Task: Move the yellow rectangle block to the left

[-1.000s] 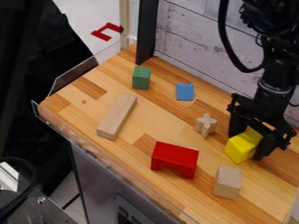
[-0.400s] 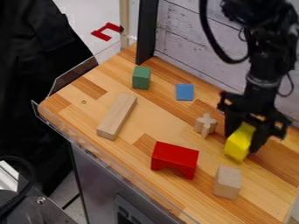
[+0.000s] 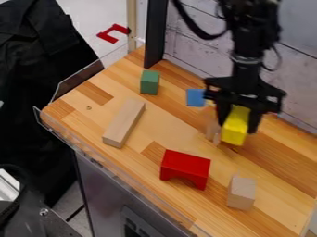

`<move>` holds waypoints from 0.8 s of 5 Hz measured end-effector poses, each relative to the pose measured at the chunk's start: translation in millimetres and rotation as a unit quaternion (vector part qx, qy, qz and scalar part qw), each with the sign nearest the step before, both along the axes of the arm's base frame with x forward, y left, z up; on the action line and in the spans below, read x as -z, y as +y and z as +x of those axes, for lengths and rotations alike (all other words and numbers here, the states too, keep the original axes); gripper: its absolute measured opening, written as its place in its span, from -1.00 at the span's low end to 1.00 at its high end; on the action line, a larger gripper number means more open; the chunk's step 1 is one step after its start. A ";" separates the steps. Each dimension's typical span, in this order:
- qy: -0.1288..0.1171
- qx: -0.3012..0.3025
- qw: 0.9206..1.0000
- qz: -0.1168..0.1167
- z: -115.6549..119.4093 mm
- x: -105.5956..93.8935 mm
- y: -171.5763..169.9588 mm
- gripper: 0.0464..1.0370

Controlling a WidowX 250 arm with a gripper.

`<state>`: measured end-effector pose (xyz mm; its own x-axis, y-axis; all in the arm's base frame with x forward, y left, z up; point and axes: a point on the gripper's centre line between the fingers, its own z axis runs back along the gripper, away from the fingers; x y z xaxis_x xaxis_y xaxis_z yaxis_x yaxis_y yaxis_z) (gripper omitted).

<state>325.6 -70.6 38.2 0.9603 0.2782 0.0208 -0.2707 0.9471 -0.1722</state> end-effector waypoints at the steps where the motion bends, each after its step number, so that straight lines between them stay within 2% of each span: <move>1: 0.021 -0.095 0.995 0.007 -7.2 -1.9 23.5 0.06; 2: 0.047 -0.205 0.977 0.017 -20.9 -1.3 48.9 0.06; 3: 0.046 -0.297 0.954 0.005 -31.2 -0.6 64.0 0.07; 4: 0.043 -0.353 0.935 0.001 -32.6 2.3 73.9 0.06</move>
<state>293.0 3.4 35.9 0.5362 0.8428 -0.0467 -0.8406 0.5281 -0.1206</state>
